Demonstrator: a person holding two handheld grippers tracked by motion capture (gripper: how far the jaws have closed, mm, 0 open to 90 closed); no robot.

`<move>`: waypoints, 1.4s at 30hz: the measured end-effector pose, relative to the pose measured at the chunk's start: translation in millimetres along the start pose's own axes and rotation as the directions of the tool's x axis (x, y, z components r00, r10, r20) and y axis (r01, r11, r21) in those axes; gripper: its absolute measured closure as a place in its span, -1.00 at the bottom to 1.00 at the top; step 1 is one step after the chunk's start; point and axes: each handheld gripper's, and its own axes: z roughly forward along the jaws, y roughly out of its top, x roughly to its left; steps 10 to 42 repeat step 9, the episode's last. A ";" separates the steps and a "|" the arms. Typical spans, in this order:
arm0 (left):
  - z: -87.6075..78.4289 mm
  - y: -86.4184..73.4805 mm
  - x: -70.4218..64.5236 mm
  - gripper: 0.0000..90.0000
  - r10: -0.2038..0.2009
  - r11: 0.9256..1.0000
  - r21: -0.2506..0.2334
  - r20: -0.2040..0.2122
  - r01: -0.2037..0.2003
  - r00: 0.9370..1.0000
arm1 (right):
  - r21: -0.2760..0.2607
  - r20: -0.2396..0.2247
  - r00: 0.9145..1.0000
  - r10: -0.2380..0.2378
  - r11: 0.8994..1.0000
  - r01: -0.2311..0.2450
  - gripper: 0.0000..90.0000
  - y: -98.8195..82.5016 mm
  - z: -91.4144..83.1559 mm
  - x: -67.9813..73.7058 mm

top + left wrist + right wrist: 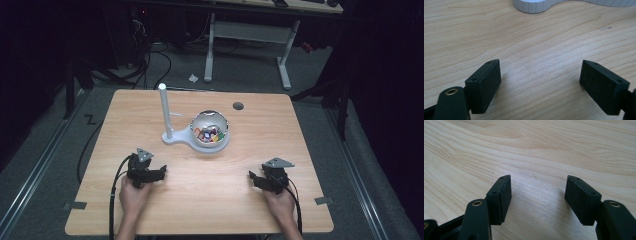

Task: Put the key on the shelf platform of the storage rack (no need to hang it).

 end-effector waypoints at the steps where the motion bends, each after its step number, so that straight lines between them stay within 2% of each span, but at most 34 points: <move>1: 0.0 0.0 0.0 -0.61 -0.001 1.000 0.000 0.000 0.001 1.000 | 0.000 0.000 1.000 0.000 1.000 0.000 -0.15 0.0 0.0 0.0; 7: 0.0 0.0 -0.1 -0.61 -0.001 1.000 0.000 0.000 0.001 1.000 | 0.003 0.004 1.000 0.005 1.000 -0.006 -0.20 0.1 0.1 0.0; 42: 0.0 0.0 -0.1 -0.61 -0.002 1.000 0.000 -0.001 0.002 1.000 | 0.003 0.009 1.000 0.007 1.000 -0.007 -0.19 0.2 0.3 0.4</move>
